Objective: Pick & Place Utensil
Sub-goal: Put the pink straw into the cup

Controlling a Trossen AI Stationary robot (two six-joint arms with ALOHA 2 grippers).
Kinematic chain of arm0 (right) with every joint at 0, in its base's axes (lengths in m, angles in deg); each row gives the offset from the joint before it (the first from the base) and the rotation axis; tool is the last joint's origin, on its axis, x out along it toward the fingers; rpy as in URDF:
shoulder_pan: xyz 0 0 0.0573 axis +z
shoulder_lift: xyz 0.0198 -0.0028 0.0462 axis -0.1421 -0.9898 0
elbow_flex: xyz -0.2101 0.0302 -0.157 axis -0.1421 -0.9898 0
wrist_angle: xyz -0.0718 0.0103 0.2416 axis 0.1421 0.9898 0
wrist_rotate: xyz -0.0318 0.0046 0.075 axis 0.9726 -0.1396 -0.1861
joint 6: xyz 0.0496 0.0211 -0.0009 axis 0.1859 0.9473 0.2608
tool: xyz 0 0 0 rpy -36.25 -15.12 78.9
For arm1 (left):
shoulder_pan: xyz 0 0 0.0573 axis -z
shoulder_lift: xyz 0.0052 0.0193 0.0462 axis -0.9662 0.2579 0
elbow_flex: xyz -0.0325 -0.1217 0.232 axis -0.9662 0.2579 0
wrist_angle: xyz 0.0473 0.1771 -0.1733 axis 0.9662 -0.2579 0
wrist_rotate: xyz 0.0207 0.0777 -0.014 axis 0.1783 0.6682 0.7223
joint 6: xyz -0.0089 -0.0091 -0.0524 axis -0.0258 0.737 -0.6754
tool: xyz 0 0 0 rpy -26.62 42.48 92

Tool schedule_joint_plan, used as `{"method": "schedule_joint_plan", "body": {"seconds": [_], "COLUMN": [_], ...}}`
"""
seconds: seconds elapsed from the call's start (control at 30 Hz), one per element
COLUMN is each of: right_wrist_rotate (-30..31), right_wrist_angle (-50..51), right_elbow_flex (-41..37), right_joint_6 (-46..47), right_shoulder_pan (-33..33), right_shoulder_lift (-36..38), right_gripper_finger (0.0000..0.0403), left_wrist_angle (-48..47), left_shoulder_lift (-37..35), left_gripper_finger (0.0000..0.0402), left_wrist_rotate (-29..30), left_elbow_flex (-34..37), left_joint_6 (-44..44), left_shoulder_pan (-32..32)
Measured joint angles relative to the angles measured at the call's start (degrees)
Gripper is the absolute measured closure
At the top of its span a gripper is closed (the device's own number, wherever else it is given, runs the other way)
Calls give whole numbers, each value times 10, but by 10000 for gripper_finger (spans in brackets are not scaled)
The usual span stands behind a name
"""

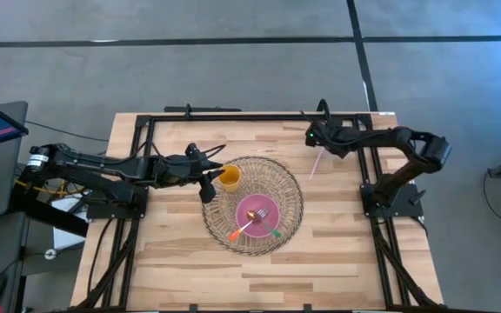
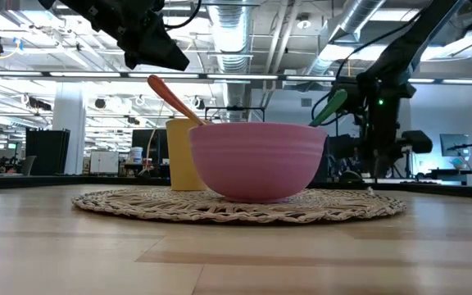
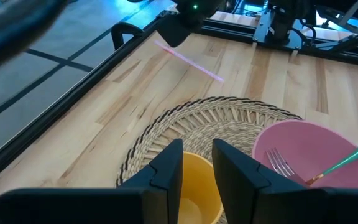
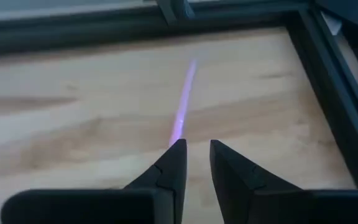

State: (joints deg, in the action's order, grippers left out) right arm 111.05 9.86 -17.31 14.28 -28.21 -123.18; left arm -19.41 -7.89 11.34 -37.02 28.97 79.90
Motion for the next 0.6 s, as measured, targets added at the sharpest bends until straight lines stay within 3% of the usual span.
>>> {"method": "schedule_joint_plan", "body": {"seconds": [0.23, 0.4, 0.6], "right_wrist_rotate": [-13, 18, 4], "right_wrist_angle": [-30, -72, -77], "right_elbow_flex": [1, 6, 2], "right_joint_6": [30, 32, 28], "right_shoulder_pan": [-1, 1, 10], "right_shoulder_lift": [-81, -139, -109], "right_gripper_finger": [337, 337, 337], "left_wrist_angle": [1, 1, 5], "left_shoulder_lift": [0, 0, 0], "left_gripper_finger": [314, 314, 314], "left_wrist_rotate": [0, 0, 0], "left_elbow_flex": [0, 0, 0], "left_joint_6": [0, 0, 0], "left_shoulder_pan": [8, 16, 17]}}
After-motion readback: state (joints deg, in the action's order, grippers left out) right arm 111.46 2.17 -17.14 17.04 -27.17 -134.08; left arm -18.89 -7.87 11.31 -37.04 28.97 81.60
